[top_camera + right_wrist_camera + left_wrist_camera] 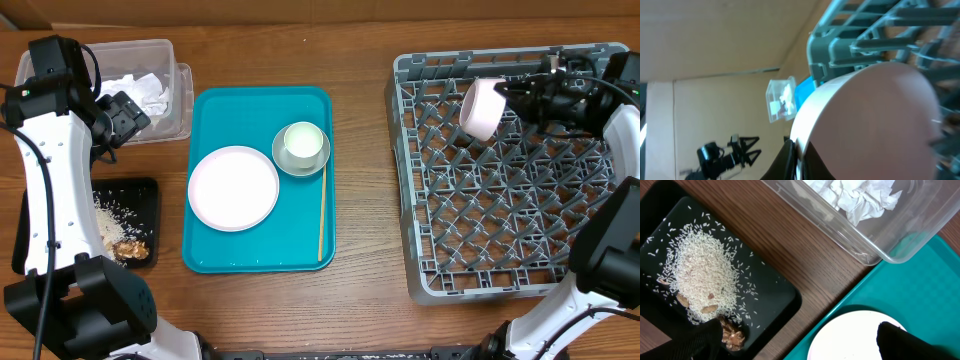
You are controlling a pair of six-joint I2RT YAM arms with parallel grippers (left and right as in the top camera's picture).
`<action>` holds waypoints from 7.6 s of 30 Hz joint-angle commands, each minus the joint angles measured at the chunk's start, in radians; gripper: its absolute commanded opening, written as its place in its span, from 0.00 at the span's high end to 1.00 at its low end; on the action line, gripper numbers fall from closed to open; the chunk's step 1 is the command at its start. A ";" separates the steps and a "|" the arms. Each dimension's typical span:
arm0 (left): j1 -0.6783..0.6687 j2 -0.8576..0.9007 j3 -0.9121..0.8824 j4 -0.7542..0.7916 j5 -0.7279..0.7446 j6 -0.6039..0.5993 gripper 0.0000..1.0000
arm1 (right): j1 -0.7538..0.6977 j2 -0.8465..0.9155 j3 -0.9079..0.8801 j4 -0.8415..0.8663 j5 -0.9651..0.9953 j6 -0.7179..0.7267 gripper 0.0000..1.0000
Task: Sort waste into correct bins and load items into the dishwasher
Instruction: 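Lift the pink bowl and carry it to the back of the dish rack, then lower the pink bowl into the rack and open the right gripper, then move the right gripper back to the white cup on the saucer, then grasp the white cup and carry it to the dish rack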
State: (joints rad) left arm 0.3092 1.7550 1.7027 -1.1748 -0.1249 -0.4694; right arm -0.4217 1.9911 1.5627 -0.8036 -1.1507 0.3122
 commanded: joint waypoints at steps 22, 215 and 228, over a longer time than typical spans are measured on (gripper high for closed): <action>-0.002 -0.010 0.015 0.001 -0.013 -0.010 0.00 | -0.013 -0.170 0.290 -0.454 0.739 -0.064 0.84; -0.002 -0.010 0.015 0.001 -0.013 -0.010 0.00 | -0.203 -0.345 -0.436 -0.435 -0.320 -0.679 0.96; -0.002 -0.010 0.015 0.001 -0.013 -0.010 0.00 | -0.203 -0.345 -0.549 -0.354 -0.185 -0.628 0.96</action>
State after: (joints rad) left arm 0.3092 1.7550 1.7027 -1.1748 -0.1249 -0.4694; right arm -0.6258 1.6524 1.0180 -1.1645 -1.4010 -0.3420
